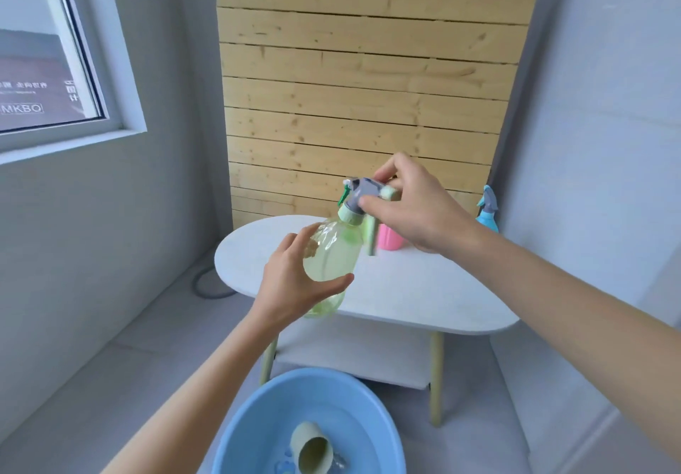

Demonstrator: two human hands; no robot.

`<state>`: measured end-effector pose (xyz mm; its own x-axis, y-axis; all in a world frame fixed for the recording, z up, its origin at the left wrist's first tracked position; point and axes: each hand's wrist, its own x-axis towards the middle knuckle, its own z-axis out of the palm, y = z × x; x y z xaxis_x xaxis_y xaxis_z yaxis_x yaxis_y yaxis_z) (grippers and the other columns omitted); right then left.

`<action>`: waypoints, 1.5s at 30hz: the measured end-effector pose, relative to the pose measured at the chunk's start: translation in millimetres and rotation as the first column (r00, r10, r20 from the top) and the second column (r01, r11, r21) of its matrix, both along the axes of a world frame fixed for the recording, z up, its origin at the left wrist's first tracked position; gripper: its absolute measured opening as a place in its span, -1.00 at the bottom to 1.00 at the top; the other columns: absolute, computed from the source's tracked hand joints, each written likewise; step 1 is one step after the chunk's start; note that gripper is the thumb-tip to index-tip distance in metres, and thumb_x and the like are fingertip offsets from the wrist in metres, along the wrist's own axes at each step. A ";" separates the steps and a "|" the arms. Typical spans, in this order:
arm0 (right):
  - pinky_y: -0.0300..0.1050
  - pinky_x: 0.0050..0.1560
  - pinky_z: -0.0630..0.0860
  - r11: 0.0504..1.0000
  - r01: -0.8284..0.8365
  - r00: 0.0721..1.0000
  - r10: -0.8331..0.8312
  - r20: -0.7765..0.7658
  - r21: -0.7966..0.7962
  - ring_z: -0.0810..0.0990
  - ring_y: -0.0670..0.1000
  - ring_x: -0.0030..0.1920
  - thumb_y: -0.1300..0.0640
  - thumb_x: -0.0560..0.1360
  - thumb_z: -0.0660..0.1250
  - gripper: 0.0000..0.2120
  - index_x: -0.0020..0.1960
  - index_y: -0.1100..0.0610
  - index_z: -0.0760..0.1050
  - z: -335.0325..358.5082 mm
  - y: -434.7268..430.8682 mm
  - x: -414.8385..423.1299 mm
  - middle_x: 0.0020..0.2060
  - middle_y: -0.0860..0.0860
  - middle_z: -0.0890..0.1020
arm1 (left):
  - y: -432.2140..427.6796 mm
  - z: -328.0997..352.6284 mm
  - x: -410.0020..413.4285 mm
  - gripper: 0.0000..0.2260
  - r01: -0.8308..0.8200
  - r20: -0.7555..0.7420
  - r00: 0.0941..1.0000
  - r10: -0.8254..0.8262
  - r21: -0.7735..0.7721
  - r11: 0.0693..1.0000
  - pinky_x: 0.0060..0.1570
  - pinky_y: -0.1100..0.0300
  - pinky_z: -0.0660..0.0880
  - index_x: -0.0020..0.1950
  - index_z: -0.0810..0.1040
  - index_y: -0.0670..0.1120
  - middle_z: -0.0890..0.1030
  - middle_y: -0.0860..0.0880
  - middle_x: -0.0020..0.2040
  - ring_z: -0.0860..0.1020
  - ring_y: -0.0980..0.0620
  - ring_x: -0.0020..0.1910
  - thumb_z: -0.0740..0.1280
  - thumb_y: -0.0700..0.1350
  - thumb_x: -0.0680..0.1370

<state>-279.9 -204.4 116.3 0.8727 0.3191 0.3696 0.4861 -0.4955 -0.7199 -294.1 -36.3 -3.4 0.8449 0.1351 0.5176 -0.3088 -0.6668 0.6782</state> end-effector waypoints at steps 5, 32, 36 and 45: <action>0.00 -0.02 0.59 0.994 -0.106 0.994 0.105 0.025 0.000 0.65 0.03 -0.07 0.20 0.50 0.35 -0.85 0.03 0.08 0.41 -16.4 -19.8 -14.3 0.02 0.02 0.63 | 1.8 -14.0 -23.7 -0.23 0.105 -0.073 0.992 -0.106 -0.025 0.994 0.00 0.53 0.35 0.35 0.39 0.10 0.54 0.13 0.10 0.49 0.30 0.05 0.47 0.24 0.18; 0.07 -0.31 0.52 0.840 0.002 0.857 0.278 0.433 -0.543 0.54 0.13 -0.29 0.26 0.45 0.14 -0.68 0.13 -0.04 0.42 -72.0 -38.7 -11.9 -0.20 0.04 0.64 | 22.7 -44.2 -57.1 -0.34 0.263 -0.311 0.918 -0.246 0.016 0.965 -0.01 0.45 0.40 0.36 0.36 0.14 0.54 0.19 0.12 0.49 0.26 0.09 0.55 -0.01 0.32; -0.18 -0.26 0.36 0.958 -0.159 0.974 0.192 0.119 -0.238 0.41 -0.12 -0.40 0.02 0.57 0.18 -0.80 0.01 0.04 0.56 -64.6 -37.7 -27.0 -0.34 -0.07 0.60 | 22.5 -44.5 -56.6 -0.31 0.280 -0.307 0.915 -0.263 0.012 0.960 0.03 0.45 0.39 0.38 0.35 0.14 0.52 0.19 0.18 0.47 0.26 0.13 0.55 -0.01 0.31; -0.09 0.04 0.57 0.981 -0.143 0.988 0.149 0.037 -0.129 0.64 0.01 -0.03 0.24 0.41 0.47 -0.59 -0.11 -0.05 0.24 -63.2 -37.2 -35.2 -0.04 0.08 0.60 | 12.9 -43.8 -55.6 -0.23 0.361 -0.337 0.882 -0.331 0.029 0.932 0.18 0.31 0.39 0.40 0.33 0.14 0.49 0.19 0.24 0.45 0.26 0.19 0.44 0.20 0.20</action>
